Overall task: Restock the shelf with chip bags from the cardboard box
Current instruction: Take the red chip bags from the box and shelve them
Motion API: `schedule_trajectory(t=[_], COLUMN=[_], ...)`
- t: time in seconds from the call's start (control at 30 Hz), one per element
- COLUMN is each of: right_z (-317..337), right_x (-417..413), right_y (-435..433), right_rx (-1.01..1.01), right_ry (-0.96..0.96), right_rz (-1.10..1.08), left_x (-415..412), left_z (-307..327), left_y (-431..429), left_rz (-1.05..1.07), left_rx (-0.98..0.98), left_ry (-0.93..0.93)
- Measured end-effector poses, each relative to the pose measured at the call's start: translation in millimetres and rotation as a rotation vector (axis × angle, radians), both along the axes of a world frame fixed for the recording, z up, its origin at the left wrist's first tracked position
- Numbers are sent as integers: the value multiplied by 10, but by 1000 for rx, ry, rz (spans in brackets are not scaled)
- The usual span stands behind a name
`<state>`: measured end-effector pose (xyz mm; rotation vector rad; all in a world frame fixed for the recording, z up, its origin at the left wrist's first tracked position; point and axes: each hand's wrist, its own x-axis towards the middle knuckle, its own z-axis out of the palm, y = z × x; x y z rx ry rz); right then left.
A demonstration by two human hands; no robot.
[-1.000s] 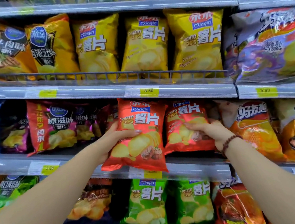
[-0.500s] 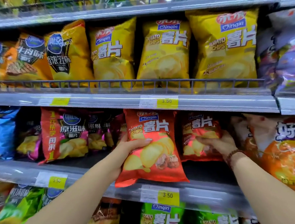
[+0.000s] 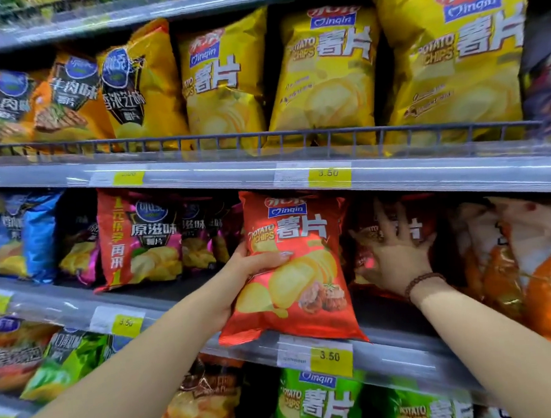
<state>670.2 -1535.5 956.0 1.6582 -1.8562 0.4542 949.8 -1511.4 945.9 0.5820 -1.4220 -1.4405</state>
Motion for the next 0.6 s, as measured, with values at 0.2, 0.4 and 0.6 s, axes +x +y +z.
schedule_trajectory(t=[0.2,0.4,0.6], right_z=[-29,36,160], right_x=[-98,-256,-143], right_y=[-15,46,261], right_rx=[120,270,154], right_ry=[34,-11,-219], right_rz=[-160,-74,88], left_x=[-56,-47,-150], left_z=[19,16,69], left_y=[-12,85,172], left_rz=[-4,7,-3], left_rx=[-26,-24,-48], left_ry=[-7,-31,-54])
